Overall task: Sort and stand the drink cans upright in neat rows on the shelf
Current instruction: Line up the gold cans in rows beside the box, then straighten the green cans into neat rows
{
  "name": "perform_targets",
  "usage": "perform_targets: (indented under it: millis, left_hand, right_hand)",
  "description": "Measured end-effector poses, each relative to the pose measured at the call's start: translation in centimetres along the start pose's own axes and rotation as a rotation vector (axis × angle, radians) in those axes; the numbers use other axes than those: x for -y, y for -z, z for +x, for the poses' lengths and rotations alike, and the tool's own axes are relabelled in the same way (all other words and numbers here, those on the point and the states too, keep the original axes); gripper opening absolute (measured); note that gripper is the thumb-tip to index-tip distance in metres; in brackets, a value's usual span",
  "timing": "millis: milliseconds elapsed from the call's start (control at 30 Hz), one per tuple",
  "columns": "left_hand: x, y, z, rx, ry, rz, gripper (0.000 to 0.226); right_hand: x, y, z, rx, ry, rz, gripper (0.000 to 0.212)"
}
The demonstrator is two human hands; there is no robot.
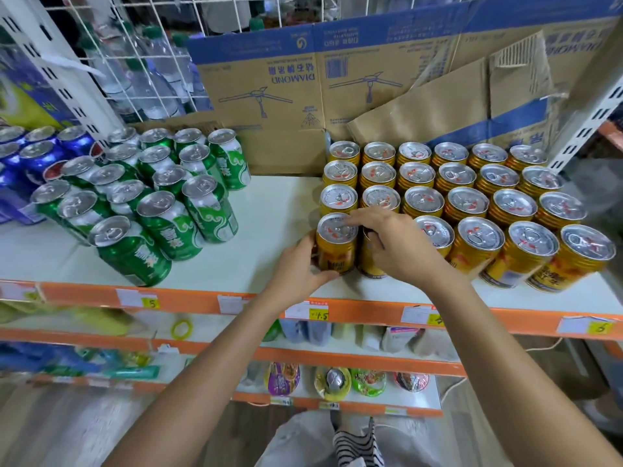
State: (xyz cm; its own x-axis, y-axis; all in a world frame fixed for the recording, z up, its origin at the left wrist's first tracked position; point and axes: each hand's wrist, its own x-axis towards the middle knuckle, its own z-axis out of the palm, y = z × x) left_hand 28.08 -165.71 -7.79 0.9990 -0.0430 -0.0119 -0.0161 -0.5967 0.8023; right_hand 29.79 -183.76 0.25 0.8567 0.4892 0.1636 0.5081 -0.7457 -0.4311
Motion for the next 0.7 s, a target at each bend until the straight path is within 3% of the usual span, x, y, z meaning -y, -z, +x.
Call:
perform_targets:
  millis: [367,467,600,700]
  left_hand:
    - [-0.6,-0.1,-1.5,-0.027,-0.008,-0.212,0.067]
    - [-1.0,0.6,-1.7,-0.109,-0.024,-0.236,0.059]
    - [-3.1,2.5,-1.3,-0.306,-0.121,-0.064,0.041]
    - [-4.7,5.2,-0.7,-0.272,-0.216,0.215,0.04]
  right_hand:
    - [-0.2,-0.7,-0.8,-0.035,0.027,0.026,0.051]
    - [-0.1,-0.7,-1.0,-0.064,0.032,0.055,0.046]
    - [0.8,-0.7,-1.1,-0.126,0.065,0.071,0.035]
    - [2.2,-0.7,0.5,-0.114,0.088,0.056,0.034]
